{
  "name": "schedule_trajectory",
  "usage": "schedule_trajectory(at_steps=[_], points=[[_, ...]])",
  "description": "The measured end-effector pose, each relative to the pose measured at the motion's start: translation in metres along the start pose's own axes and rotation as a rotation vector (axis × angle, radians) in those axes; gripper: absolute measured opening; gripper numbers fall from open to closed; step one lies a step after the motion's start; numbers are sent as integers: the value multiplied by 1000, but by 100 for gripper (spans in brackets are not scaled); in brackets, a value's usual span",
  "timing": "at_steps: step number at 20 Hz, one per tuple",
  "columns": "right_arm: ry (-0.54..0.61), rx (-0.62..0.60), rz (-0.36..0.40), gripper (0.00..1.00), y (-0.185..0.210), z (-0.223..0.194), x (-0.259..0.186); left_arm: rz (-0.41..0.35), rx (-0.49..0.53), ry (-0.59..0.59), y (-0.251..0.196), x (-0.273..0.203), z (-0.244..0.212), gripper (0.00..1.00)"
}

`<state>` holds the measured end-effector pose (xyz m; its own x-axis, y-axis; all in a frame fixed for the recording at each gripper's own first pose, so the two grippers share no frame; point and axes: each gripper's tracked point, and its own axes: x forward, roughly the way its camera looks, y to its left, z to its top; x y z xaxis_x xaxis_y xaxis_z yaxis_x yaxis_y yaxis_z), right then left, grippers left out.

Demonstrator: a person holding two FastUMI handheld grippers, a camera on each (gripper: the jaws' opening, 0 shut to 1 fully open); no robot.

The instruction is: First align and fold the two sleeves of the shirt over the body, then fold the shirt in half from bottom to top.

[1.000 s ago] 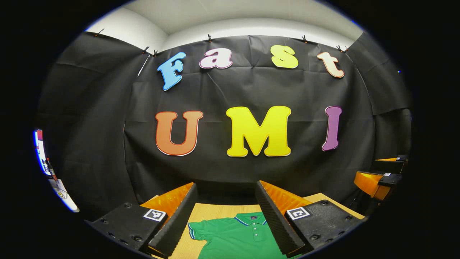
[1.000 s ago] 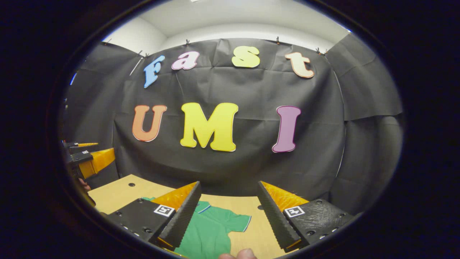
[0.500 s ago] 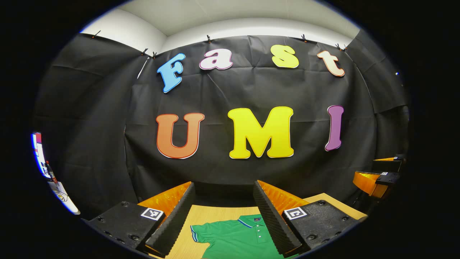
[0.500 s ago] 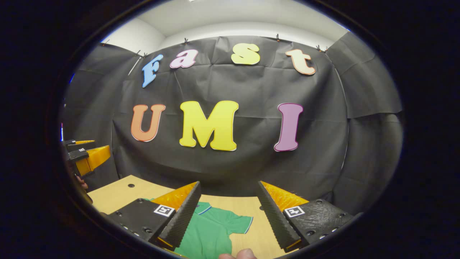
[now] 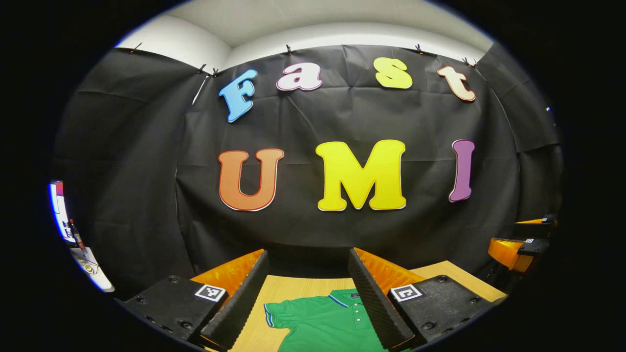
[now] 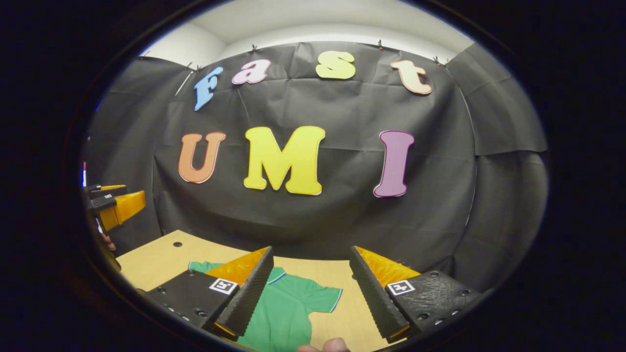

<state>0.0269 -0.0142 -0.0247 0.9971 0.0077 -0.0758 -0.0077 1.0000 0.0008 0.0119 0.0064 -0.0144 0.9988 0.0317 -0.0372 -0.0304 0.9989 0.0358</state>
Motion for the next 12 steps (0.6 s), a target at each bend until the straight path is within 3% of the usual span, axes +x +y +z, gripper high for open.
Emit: schedule_trajectory(at_steps=[5, 7, 12], points=[[48, 9, -10, 96, -18, -17, 3, -9, 2, 28, -8, 1, -8, 100], [105, 14, 0, 93, -24, -38, 7, -14, 11, 39, -11, 1, -11, 100], [289, 23, -4, 95, -38, -98, 21, -38, 32, 66, -24, 0, -22, 100]])
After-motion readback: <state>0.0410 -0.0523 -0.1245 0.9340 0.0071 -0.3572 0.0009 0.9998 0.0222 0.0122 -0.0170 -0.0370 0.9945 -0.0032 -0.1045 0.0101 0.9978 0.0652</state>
